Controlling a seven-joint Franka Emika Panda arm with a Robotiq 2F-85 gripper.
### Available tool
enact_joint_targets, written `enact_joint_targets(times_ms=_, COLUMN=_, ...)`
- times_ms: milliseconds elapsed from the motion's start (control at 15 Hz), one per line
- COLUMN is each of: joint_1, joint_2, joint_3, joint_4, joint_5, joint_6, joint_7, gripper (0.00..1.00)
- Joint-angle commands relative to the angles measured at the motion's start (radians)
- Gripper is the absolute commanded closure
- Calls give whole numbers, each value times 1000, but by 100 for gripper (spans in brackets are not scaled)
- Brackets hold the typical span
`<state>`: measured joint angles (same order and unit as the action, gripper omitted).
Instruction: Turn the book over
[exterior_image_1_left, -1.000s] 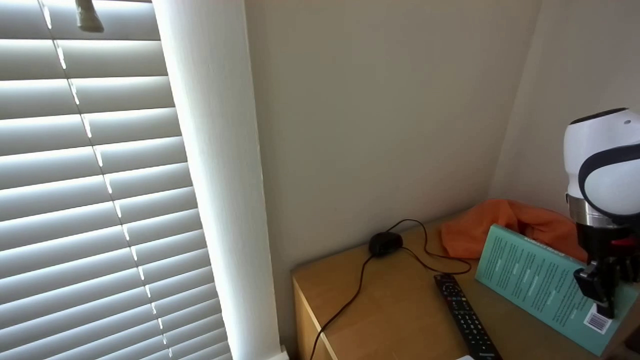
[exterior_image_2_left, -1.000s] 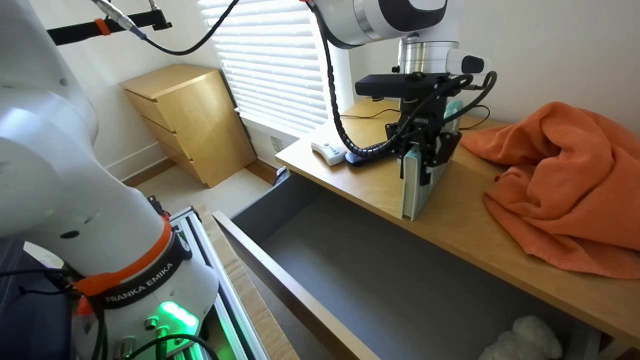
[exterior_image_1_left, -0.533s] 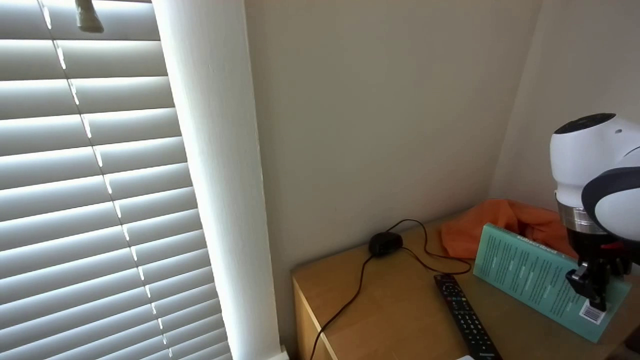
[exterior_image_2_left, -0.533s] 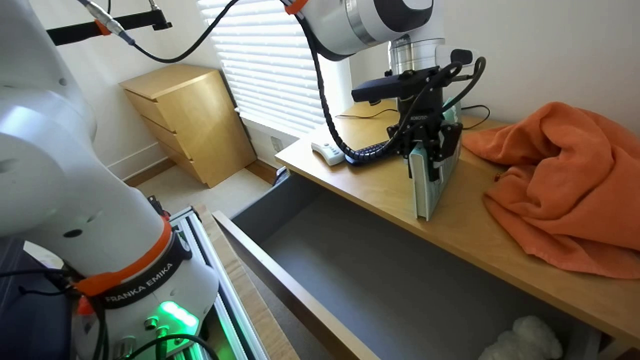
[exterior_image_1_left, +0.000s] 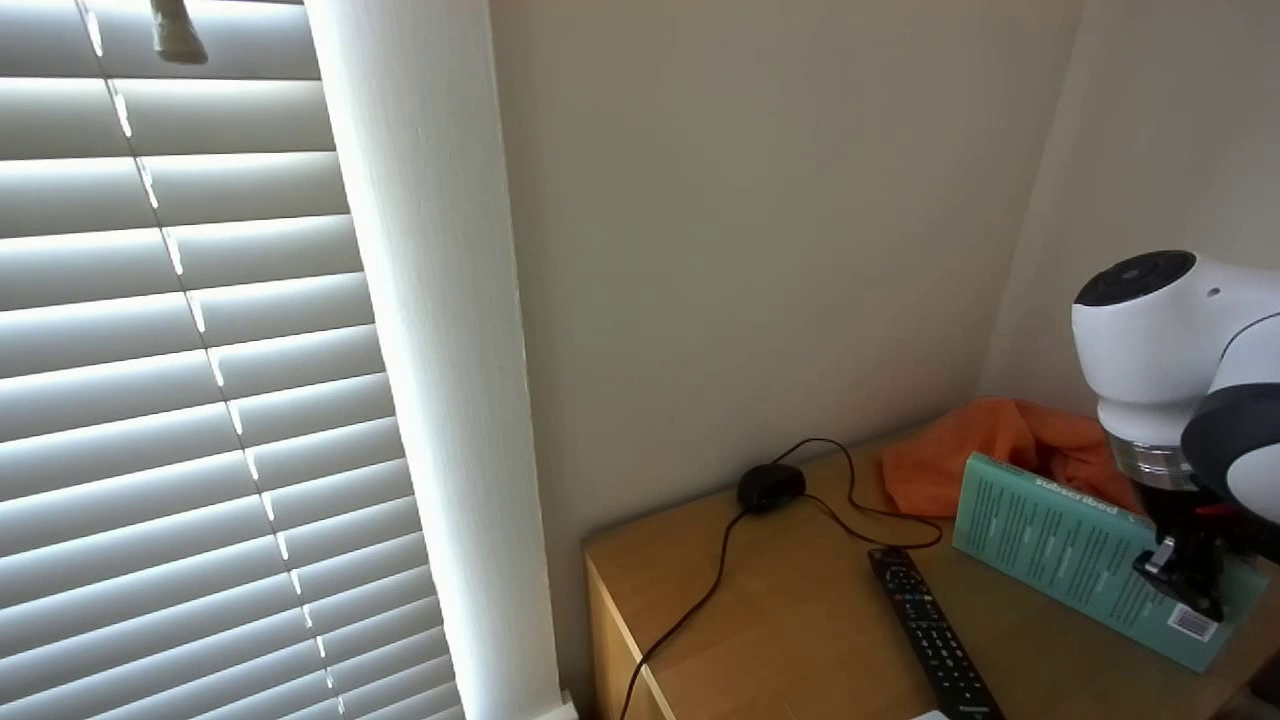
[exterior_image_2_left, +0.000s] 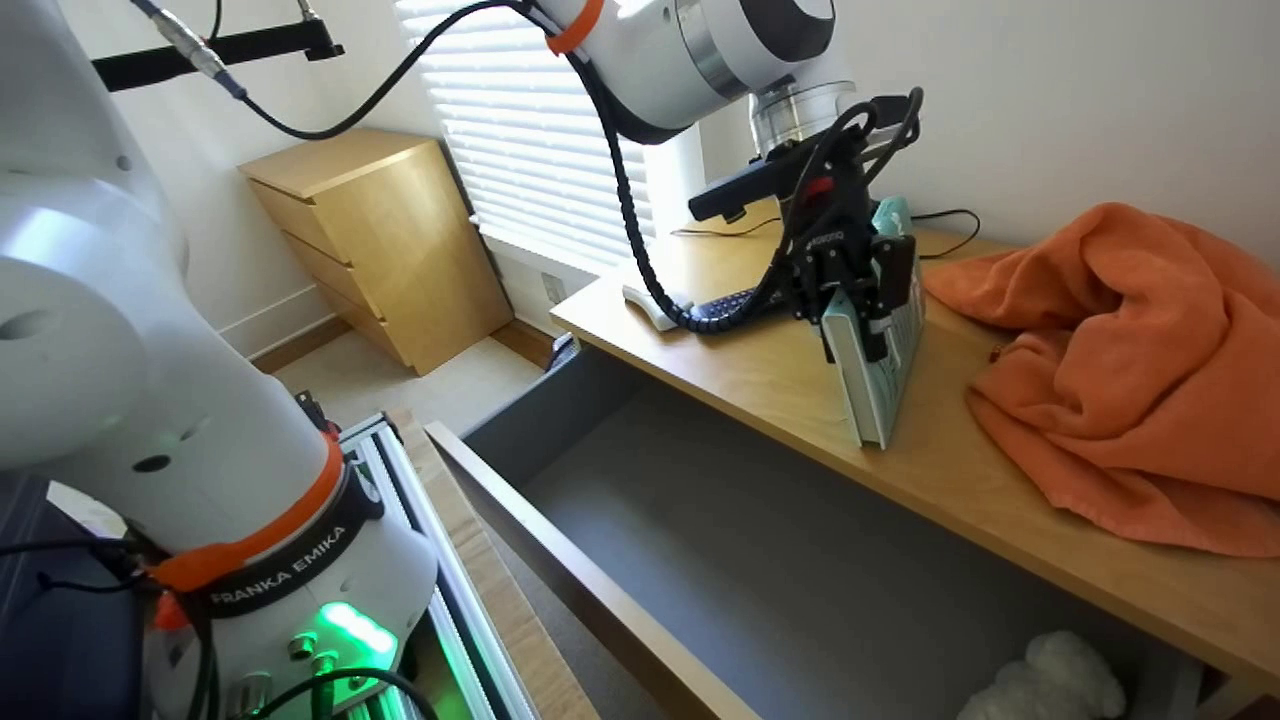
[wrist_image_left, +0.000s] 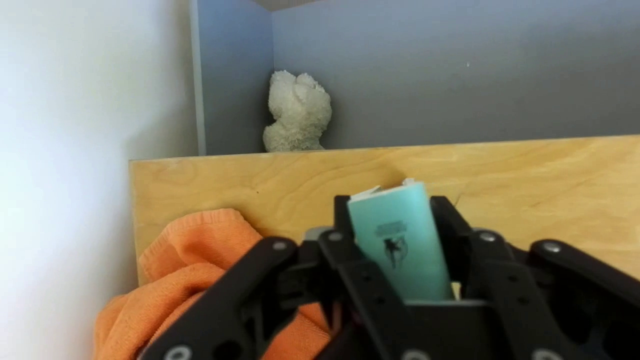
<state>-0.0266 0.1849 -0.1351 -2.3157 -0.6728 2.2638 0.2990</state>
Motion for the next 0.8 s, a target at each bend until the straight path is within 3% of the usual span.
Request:
enact_joint_targets(times_ms=0, joint_1=-3, joint_2=0, joint_3=8, joint_4=1, joint_5=-2, joint_6=-19, joint_7=14, gripper=58)
enact_joint_targets(times_ms=267, joint_1=-3, joint_2=0, joint_3=9, joint_4=1, joint_5=-2, joint_6=-33, joint_7=25, gripper=58)
enact_joint_targets(times_ms=333, joint_1=8, joint_2=-3, joint_3=4, joint_4=1, joint_5=-43, joint_6=-54, joint_7=66, gripper=83)
enact_joint_targets(times_ms=733, joint_1=55, joint_2=-1, joint_3=37, joint_4=3, joint_5=-185, joint_6=-154, joint_7=219, gripper=83)
